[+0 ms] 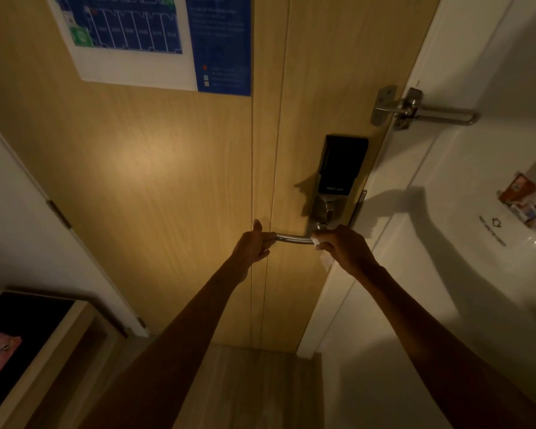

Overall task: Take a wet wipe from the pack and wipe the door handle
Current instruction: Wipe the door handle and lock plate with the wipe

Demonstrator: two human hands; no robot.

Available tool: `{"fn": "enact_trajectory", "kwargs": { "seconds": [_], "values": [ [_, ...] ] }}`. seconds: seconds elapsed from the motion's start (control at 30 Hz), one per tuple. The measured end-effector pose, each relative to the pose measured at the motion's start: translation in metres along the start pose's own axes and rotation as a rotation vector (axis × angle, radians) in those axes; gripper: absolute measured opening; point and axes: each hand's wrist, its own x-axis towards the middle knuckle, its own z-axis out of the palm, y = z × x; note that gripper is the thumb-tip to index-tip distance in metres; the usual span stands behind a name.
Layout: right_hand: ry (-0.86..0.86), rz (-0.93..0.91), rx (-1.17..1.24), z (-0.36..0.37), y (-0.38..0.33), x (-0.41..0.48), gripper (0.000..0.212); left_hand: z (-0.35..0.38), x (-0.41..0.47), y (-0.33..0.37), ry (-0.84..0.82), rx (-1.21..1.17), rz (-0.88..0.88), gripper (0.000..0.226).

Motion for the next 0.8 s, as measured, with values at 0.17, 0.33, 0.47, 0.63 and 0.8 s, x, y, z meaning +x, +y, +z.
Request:
{"fn": "enact_trajectory", "kwargs": {
  "seconds": [0.17,0.33,0.47,0.63,0.8],
  "values": [
    [0.022,0.051,0.122,0.005,0.002,-0.002,0.024,0.0,-0.004,0.0,0.014,0.012,0.004,0.059],
    [0.128,0.071,0.121,0.009,-0.027,0.001,0.019,-0.003,-0.006,0.002,0.006,0.016,0.017,0.058],
    [0.09,0.074,0.122,0.013,-0.041,0.012,0.023,-0.004,-0.007,0.004,0.006,0.02,0.027,0.059],
    [0.027,0.052,0.105,0.01,-0.05,0.021,0.023,-0.008,-0.005,0.004,0.006,0.041,0.02,0.059],
    [-0.003,0.062,0.091,0.012,-0.062,0.03,0.023,-0.007,-0.007,0.008,0.005,0.051,0.035,0.059]
  ]
}}
